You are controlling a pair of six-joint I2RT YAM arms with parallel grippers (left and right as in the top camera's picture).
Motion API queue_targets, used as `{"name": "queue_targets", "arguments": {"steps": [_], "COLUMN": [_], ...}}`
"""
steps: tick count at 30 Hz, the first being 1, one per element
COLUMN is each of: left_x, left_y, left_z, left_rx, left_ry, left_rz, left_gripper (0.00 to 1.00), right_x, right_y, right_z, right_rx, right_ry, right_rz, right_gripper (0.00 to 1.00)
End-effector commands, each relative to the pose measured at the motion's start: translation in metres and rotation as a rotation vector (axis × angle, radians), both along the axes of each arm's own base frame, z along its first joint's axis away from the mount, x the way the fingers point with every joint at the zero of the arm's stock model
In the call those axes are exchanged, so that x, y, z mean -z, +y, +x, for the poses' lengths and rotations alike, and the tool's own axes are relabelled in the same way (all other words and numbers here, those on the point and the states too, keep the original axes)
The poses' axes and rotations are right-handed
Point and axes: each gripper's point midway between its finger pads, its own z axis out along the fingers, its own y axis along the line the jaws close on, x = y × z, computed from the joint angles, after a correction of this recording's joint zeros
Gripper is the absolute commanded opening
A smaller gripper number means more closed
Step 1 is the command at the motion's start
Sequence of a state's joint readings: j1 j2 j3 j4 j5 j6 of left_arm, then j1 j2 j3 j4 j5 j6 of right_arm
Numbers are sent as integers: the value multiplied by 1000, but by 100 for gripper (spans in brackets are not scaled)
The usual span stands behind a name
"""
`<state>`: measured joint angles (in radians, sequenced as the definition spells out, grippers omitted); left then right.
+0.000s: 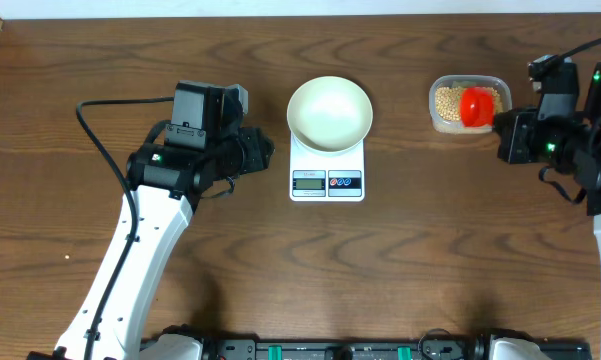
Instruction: Scoop item into bowl and weigh 50g on scale
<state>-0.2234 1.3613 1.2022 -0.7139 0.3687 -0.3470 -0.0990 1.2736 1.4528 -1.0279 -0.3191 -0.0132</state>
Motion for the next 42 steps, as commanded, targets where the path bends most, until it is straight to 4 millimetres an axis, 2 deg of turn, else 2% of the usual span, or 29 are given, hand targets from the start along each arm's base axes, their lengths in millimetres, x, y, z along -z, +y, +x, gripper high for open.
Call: {"name": "queue_targets", "arguments": {"steps": [1,4,12,15,21,26,42], "left_x": [-6,-6,-14,-15,-14,-16,-22], "left_y": [0,1,1,1,6,5,4], "left_z": [0,1,13,15,17,20,26], "left_rx": [-4,-9,-20,-20,-41,-41,-42], "left_ry": [-7,-15,-74,-81,-89,-102,-138], "left_rz": [-17,-12,-10,-11,14,11,2], "left_gripper": [34,34,34,34,34,34,34], "right_x": [-9,-10,-4,6,40,57,81], "right_y": [-27,-37,-42,-44,-55,-57,-63], "right_z": [5,10,35,47,65,75,96], "right_rx": [93,116,97,101,125,107,47], "right_ry": [-41,-53,-85,-67,20,51,64], "right_rz": [-127,-185,-222,-226,-261,-277,-350], "right_gripper": [1,1,1,1,1,1,1]}}
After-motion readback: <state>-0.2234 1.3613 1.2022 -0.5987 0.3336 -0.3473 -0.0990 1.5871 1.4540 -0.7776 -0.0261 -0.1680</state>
